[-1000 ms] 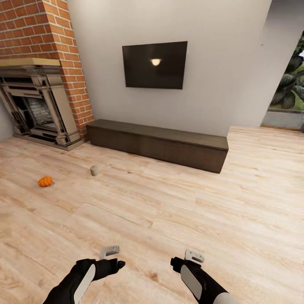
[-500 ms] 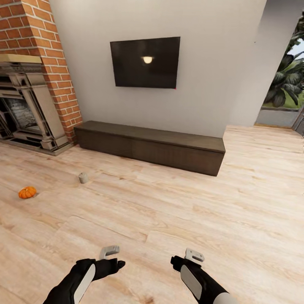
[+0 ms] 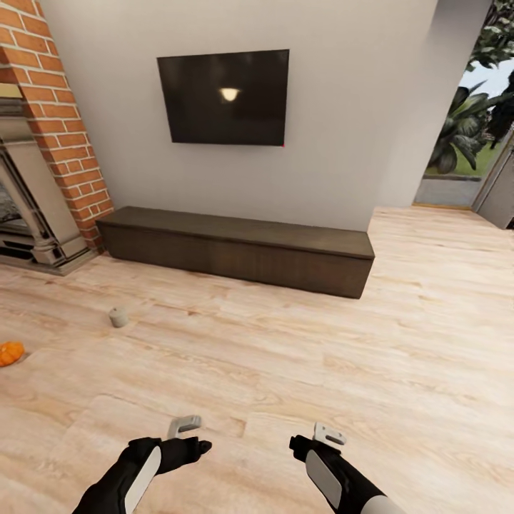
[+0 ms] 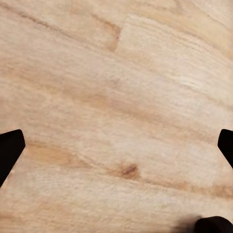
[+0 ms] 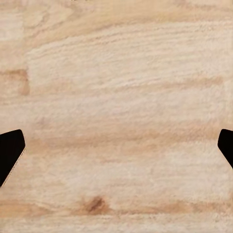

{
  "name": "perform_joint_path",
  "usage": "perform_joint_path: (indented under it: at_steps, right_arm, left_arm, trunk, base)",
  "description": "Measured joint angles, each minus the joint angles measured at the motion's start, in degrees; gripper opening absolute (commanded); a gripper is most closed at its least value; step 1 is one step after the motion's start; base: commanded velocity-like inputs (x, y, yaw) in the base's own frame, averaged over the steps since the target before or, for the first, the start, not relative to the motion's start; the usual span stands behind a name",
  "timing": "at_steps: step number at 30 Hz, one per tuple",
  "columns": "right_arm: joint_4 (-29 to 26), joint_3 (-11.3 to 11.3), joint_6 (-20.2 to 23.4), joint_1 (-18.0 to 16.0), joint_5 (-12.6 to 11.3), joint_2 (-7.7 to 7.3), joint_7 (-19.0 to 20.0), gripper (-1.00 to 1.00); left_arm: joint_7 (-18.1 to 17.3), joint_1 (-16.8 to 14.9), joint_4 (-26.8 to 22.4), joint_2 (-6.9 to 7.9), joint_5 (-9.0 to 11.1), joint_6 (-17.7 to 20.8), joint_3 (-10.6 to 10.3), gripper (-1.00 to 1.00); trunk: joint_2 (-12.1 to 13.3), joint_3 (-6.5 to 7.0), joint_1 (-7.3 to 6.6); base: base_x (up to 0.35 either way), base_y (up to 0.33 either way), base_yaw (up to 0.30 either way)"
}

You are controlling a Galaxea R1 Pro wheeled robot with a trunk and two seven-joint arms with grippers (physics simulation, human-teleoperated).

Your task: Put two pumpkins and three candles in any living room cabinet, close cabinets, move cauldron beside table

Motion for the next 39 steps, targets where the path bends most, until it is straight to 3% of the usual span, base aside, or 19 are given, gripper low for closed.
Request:
perform_joint_path:
  at_steps: [39]
  right_arm:
    - [0.5, 0.1, -2.8, 0.0, 0.7, 0.01, 0.0, 1.0]
  left_arm:
    - [0.0, 0.0, 0.0, 0.01, 0.0, 0.0, 0.0, 1.0]
  trunk:
    - [0.0, -0.08, 0.01]
  base:
    - [0.279, 0.212, -0.03]
